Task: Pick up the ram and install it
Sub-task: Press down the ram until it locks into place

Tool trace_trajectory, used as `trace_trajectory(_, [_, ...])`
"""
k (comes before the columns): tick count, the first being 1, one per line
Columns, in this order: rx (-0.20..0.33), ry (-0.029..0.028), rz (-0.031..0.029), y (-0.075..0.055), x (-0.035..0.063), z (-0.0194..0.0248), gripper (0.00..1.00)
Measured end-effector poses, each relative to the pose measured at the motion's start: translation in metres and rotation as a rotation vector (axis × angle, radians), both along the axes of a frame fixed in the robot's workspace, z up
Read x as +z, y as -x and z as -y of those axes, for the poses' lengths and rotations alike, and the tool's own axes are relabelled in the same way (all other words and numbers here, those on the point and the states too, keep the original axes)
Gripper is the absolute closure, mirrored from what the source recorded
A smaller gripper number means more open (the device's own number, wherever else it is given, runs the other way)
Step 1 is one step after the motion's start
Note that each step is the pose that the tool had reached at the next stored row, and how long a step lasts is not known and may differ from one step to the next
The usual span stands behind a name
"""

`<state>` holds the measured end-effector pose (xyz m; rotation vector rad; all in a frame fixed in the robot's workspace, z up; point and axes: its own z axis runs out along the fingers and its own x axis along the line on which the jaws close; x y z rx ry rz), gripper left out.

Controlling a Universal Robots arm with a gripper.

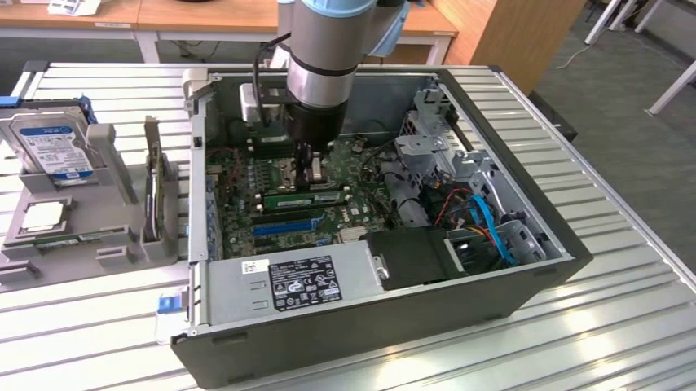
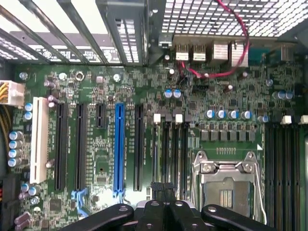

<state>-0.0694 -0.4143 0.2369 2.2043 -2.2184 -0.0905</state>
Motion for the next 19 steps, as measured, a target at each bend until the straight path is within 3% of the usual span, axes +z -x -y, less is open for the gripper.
trace_trajectory(7, [0.0, -0.0001, 0.0, 0.0084, 0.0, -0.0001, 0.9])
trace_trajectory(19, [0.0, 0.0001, 0.0, 0.0089, 0.0, 0.0, 0.9])
